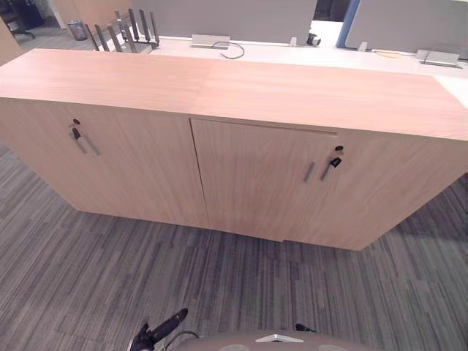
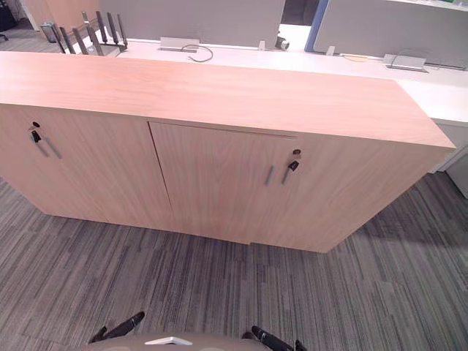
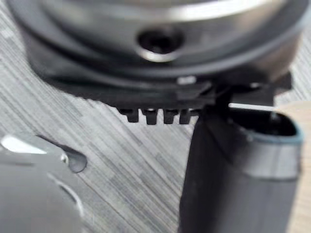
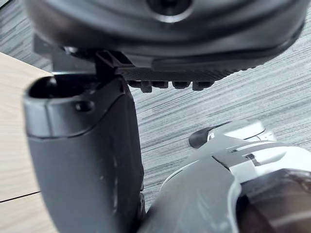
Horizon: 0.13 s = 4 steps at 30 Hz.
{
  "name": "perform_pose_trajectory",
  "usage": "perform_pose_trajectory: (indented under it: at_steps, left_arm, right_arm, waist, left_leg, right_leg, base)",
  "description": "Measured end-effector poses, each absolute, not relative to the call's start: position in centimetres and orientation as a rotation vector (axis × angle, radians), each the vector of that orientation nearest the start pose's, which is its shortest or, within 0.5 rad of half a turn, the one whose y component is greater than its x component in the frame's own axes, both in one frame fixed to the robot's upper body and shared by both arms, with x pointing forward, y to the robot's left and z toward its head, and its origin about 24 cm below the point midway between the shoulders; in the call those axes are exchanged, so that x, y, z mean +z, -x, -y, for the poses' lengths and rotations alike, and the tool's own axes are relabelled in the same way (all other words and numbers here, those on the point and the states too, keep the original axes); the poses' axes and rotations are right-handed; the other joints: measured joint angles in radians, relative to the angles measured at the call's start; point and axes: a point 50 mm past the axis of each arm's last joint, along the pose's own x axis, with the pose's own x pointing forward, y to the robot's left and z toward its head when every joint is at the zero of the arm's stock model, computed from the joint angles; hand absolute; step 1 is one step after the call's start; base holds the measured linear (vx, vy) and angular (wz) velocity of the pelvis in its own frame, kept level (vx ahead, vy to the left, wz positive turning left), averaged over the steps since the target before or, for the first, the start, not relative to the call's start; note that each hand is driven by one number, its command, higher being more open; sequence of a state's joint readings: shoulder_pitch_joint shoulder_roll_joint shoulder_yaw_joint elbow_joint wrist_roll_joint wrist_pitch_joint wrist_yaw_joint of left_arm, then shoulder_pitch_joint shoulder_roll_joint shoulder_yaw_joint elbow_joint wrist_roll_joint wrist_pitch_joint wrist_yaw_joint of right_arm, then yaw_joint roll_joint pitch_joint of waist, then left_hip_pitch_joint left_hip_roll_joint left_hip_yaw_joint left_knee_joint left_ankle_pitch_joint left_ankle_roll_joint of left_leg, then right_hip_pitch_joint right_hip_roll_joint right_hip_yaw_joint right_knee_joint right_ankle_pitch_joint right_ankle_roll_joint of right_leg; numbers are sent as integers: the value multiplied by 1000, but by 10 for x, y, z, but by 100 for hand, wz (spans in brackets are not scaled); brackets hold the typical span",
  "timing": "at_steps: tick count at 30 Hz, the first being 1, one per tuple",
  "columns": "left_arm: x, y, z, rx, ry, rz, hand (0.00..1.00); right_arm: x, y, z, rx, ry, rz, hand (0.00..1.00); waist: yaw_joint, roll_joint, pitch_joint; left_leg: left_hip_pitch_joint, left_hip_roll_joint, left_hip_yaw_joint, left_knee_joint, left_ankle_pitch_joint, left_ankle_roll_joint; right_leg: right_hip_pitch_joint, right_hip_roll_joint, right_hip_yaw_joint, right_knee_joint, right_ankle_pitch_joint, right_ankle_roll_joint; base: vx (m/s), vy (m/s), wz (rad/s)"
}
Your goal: Walk over to the cabinet, pick up the folder, carry it to the office cabinet, place the folder inside the office cabinet, then close the office cabinet door
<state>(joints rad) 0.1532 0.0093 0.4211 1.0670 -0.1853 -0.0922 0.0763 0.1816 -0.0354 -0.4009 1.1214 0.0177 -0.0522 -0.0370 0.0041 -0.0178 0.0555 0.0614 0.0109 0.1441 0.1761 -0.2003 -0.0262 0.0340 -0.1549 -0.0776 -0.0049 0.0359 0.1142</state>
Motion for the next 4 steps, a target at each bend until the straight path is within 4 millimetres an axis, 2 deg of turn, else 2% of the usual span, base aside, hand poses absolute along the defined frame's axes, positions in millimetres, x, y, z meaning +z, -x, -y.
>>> perform_pose_trajectory:
  at_steps: [4]
  left_arm:
    - [-165,-54,-213,603,321,-1068,100]
  right_arm:
    - [-171,-28,210,-490,-174,-1229,100]
  waist:
    - [6,-7,-9]
  left_leg:
    - [14,-2,28,-53,9,7]
  right_leg:
    - [9,-2,3,-79,34,5]
  base:
    - [-84,-5,-22]
